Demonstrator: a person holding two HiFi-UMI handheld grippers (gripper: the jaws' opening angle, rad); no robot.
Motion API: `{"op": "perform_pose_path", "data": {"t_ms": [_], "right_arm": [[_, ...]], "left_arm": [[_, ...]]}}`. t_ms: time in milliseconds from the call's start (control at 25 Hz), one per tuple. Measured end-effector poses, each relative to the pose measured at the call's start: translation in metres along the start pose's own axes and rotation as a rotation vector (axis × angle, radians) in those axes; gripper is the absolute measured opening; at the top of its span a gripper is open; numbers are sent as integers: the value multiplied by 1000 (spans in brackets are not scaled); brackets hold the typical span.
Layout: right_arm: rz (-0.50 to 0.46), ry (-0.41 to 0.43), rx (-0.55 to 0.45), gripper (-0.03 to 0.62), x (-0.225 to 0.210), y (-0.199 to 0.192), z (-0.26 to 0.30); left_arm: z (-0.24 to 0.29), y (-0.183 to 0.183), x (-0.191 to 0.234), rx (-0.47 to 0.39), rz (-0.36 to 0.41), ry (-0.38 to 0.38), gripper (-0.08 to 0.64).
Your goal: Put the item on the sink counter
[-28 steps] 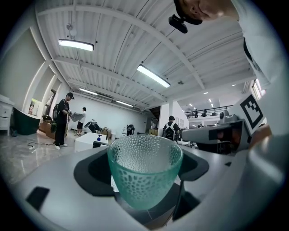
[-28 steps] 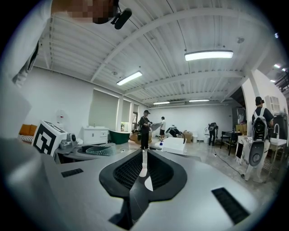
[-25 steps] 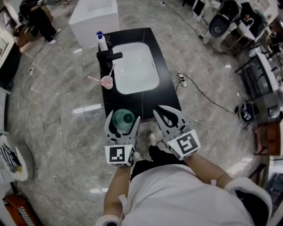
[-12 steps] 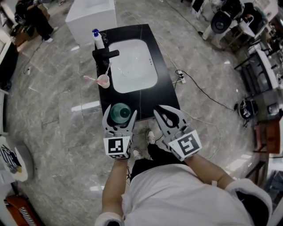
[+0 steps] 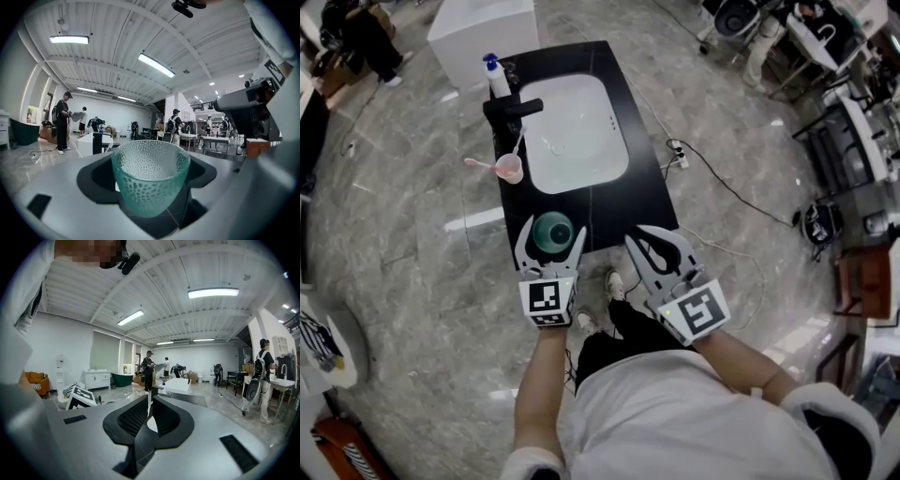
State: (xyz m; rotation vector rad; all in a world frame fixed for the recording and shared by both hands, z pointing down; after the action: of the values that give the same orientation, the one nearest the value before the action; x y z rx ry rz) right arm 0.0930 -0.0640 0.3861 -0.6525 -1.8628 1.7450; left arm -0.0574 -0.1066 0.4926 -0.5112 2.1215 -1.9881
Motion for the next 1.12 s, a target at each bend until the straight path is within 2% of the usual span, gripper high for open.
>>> {"op": "perform_pose_path", "data": {"t_ms": [1120], "right_arm": [[41,6,85,54,0,-36,18]], "left_arm": [[39,-97,15,127,-12,-26,391]]}}
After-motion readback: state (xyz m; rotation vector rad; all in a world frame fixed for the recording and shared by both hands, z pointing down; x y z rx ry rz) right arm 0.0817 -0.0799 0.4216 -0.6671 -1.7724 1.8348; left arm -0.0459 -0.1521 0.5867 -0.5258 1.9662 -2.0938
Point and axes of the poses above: the fingertips, and each gripper's own axes: z forward along the fingers, x to its left, y out of its top, the point moved 4 cm from there along -z, backward along the fingers, and after that the axes turned 12 degrees about -x, right-handed, at the moved point
